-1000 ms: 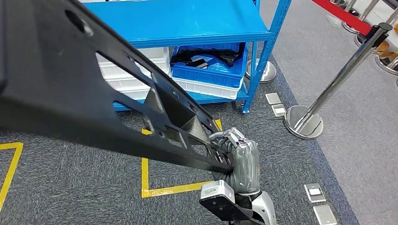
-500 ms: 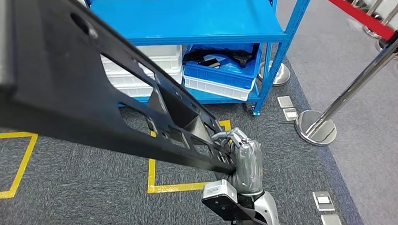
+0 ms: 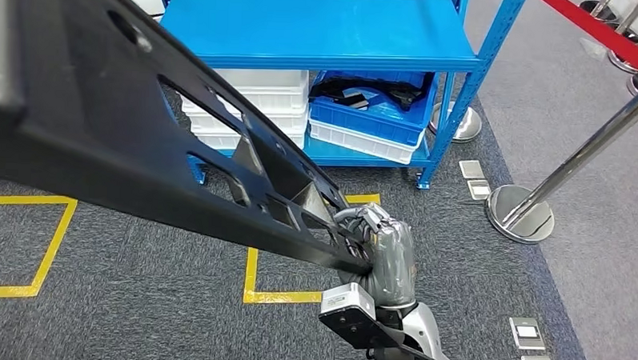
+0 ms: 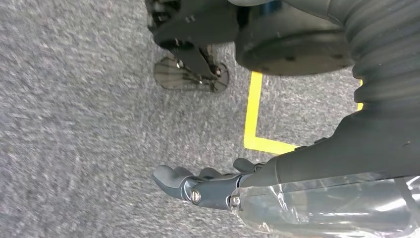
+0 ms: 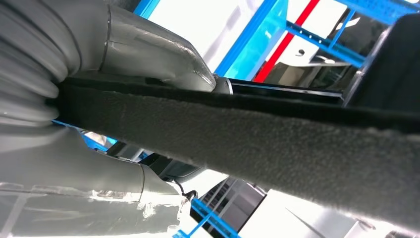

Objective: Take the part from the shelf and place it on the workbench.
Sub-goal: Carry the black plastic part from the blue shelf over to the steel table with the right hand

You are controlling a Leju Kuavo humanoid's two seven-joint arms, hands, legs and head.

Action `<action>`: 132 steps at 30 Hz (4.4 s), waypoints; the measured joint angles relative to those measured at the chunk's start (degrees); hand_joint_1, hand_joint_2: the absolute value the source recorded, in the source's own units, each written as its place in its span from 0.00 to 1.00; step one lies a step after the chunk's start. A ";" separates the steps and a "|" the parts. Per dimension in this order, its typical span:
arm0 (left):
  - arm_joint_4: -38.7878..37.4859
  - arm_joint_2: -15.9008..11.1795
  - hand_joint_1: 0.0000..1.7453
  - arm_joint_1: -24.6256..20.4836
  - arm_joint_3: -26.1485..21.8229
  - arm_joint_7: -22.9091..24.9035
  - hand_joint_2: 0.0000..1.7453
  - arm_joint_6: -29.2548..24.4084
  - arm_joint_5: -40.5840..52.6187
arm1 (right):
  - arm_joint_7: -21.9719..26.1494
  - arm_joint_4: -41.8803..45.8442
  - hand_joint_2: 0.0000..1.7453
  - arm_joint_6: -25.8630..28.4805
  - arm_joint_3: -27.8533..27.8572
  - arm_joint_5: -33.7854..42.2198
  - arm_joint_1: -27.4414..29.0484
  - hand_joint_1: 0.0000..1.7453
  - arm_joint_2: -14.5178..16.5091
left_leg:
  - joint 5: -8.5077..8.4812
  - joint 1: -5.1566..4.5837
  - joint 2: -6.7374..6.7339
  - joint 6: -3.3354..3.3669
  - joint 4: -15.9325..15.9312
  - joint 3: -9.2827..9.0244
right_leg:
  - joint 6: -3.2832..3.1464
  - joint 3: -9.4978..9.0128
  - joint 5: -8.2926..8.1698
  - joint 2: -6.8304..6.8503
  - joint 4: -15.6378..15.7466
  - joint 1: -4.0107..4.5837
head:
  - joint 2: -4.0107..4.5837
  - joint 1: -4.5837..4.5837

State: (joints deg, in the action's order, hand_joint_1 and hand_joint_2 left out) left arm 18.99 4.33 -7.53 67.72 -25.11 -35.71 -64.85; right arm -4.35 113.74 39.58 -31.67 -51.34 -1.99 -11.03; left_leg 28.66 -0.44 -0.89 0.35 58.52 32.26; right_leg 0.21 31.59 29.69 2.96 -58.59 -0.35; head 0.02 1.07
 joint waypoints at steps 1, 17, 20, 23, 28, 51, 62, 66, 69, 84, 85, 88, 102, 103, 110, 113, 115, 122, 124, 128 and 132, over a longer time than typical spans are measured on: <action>0.00 0.00 0.00 0.04 -0.01 -0.03 1.00 -0.03 -0.03 | -0.03 0.00 1.00 0.00 -0.07 0.06 -0.08 1.00 -0.03 | -0.19 0.15 0.19 0.26 -0.28 -0.05 | 0.26 -0.04 0.27 -0.19 -0.17 -0.05 | 0.00 -0.01; 0.00 0.01 0.00 -0.07 -0.01 -0.17 1.00 -0.07 0.11 | -0.58 -0.04 1.00 0.00 -0.58 0.08 -0.49 1.00 -0.62 | 0.11 0.79 3.60 -0.98 1.35 1.12 | -0.20 0.26 0.03 -4.17 -0.42 -0.57 | 0.00 -0.73; 0.00 -0.02 0.00 -0.13 -0.01 -0.16 1.00 -0.07 0.11 | -0.62 -0.04 1.00 0.00 -0.83 0.08 -0.60 1.00 -0.67 | 4.76 0.87 1.94 -1.87 9.42 4.52 | -0.92 0.21 -0.14 -2.91 -0.15 -0.67 | 0.00 0.00; 0.00 -0.03 0.00 -0.04 -0.01 -0.15 1.00 -0.07 0.09 | -0.66 -0.04 1.00 0.00 -1.04 0.08 -0.60 1.00 -0.72 | 6.86 1.00 1.64 -2.08 16.67 7.81 | -1.03 0.23 -0.06 -1.70 -0.20 -0.54 | 0.00 0.15; 0.00 -0.02 0.00 -0.16 -0.01 -0.14 1.00 -0.11 0.05 | -0.80 -0.04 1.00 0.00 -1.58 0.09 -0.90 1.00 -0.84 | -0.17 0.44 -0.19 -0.78 1.53 0.66 | -0.58 -0.03 0.23 -0.46 -0.28 -0.29 | 0.00 0.13; 0.00 -0.01 0.00 -0.08 -0.01 -0.11 1.00 -0.07 0.49 | -2.23 -0.02 1.00 0.00 -2.47 -0.86 -0.89 1.00 -1.80 | 3.68 0.91 2.16 -2.00 7.47 3.68 | -0.78 0.65 -0.15 -3.10 -0.52 -0.92 | 0.00 -0.09; 0.00 -0.01 0.00 0.28 -0.01 -0.22 1.00 -0.08 0.37 | -2.04 -0.02 1.00 0.00 -2.55 -0.74 -0.87 1.00 -1.82 | -0.42 0.04 -0.22 -0.26 0.29 0.80 | 0.11 -0.08 0.40 0.20 -0.27 -0.42 | 0.00 0.11; 0.00 0.02 0.00 0.45 -0.01 -0.29 1.00 -0.09 0.14 | -2.03 -0.02 1.00 0.02 -2.68 -0.63 -0.95 1.00 -1.82 | -1.23 0.68 0.58 0.93 -1.04 0.31 | 0.94 1.91 4.25 -1.80 -5.46 -0.58 | 0.00 -0.27; 0.00 0.02 0.00 0.55 -0.01 -0.31 1.00 -0.09 0.08 | -2.03 -0.02 1.00 0.02 -2.81 -0.50 -0.75 1.00 -1.86 | -1.21 0.63 1.41 1.18 -0.96 0.35 | 1.20 6.77 8.14 -2.64 -15.46 -0.58 | 0.00 -0.74; 0.00 -0.05 0.00 0.71 -0.01 -0.39 1.00 -0.11 0.14 | -1.92 -0.02 1.00 0.00 -3.32 -0.40 -0.30 1.00 -1.96 | 6.72 0.94 1.72 -2.28 15.54 7.70 | -1.09 0.41 0.08 -1.89 -0.48 -0.87 | 0.00 0.12; 0.00 -0.05 0.00 0.77 -0.01 -0.39 1.00 -0.11 0.16 | -1.92 -0.02 1.00 0.00 -3.33 -0.40 -0.29 1.00 -1.96 | 6.51 1.01 1.58 -2.30 16.45 8.19 | -1.11 0.36 0.14 -1.49 -0.49 -0.85 | 0.00 0.13; 0.00 -0.05 0.00 0.80 -0.01 -0.39 1.00 -0.11 0.40 | -1.92 -0.02 1.00 0.00 -3.34 -0.40 -0.32 1.00 -1.96 | 1.37 0.97 0.48 -1.76 7.57 4.00 | -0.86 -0.10 0.45 -0.51 -0.48 -0.86 | 0.00 0.14; 0.00 0.03 0.00 0.64 -0.01 -0.68 1.00 -0.58 0.49 | -2.03 -0.02 1.00 0.02 -3.81 -0.05 -0.83 1.00 -2.45 | -1.35 0.74 2.48 1.05 -0.49 0.73 | 1.09 5.52 4.98 -2.81 -12.63 -0.73 | 0.00 -1.03; 0.00 0.05 0.00 0.63 -0.01 -0.74 1.00 -0.62 0.49 | -2.03 -0.02 1.00 0.02 -3.87 -0.04 -0.88 1.00 -2.47 | -1.20 0.80 2.93 0.87 -0.23 0.77 | 1.06 3.80 2.81 -3.27 -8.56 -0.84 | 0.00 -1.08; 0.00 0.10 0.00 0.58 -0.01 -0.90 1.00 -0.82 0.52 | -2.10 0.00 1.00 0.02 -4.23 0.11 -1.23 1.00 -2.73 | -0.11 0.74 3.70 -1.18 2.00 2.01 | -0.50 0.82 0.00 -3.87 -0.92 -0.82 | 0.00 -0.73; 0.00 0.10 0.00 0.52 -0.01 -0.90 1.00 -0.81 0.58 | -2.11 0.00 1.00 0.02 -4.30 0.21 -1.33 1.00 -2.75 | 4.69 0.81 1.89 -2.04 11.07 6.04 | -1.00 0.70 0.00 -2.58 -0.77 -0.94 | 0.00 0.09; 0.00 0.10 0.00 0.58 -0.01 -0.89 1.00 -0.81 0.61 | -2.13 0.00 1.00 0.02 -4.33 0.26 -1.32 1.00 -2.77 | 6.55 0.95 1.59 -2.22 16.86 8.88 | -1.11 0.64 0.13 -1.71 -0.80 -0.89 | 0.00 0.15; 0.00 0.10 0.00 0.51 -0.01 -0.86 1.00 -0.79 0.63 | -2.21 0.00 1.00 0.02 -4.38 0.26 -1.38 1.00 -2.79 | -0.77 0.13 -0.78 -0.52 0.83 1.47 | -0.07 -0.30 0.78 0.22 -0.57 -0.63 | 0.00 0.13; 0.00 0.13 0.00 0.58 -0.01 -0.82 1.00 -0.79 0.63 | -2.22 0.00 1.00 0.02 -4.41 0.26 -1.40 1.00 -2.81 | -1.06 0.19 -0.20 0.00 0.25 1.43 | 0.51 -0.60 0.91 0.45 -0.31 -0.63 | 0.00 0.09; 0.00 0.26 0.00 0.50 -0.01 -0.74 1.00 -0.79 0.64 | -2.24 0.00 1.00 0.04 -4.53 0.26 -1.38 1.00 -2.87 | -1.63 0.61 0.79 1.15 -0.87 0.89 | 1.16 2.98 5.98 -2.16 -8.56 -0.67 | 0.00 -0.40; 0.00 0.28 0.00 0.52 -0.01 -0.49 1.00 -0.78 0.66 | -2.31 -0.02 1.00 0.04 -4.71 0.26 -1.06 1.00 -3.01 | -1.43 0.43 2.29 1.36 -0.56 0.83 | 1.25 6.53 6.00 -2.75 -14.50 -0.60 | 0.00 -0.72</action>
State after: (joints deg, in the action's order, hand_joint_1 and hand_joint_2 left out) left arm 18.99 4.62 -7.01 67.71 -25.61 -36.49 -64.19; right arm -6.66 113.73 39.63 -36.38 -51.08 -3.04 -14.04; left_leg 27.23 -0.01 1.40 1.72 57.96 33.10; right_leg 1.46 38.13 35.69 0.22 -73.09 -0.94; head 0.02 0.35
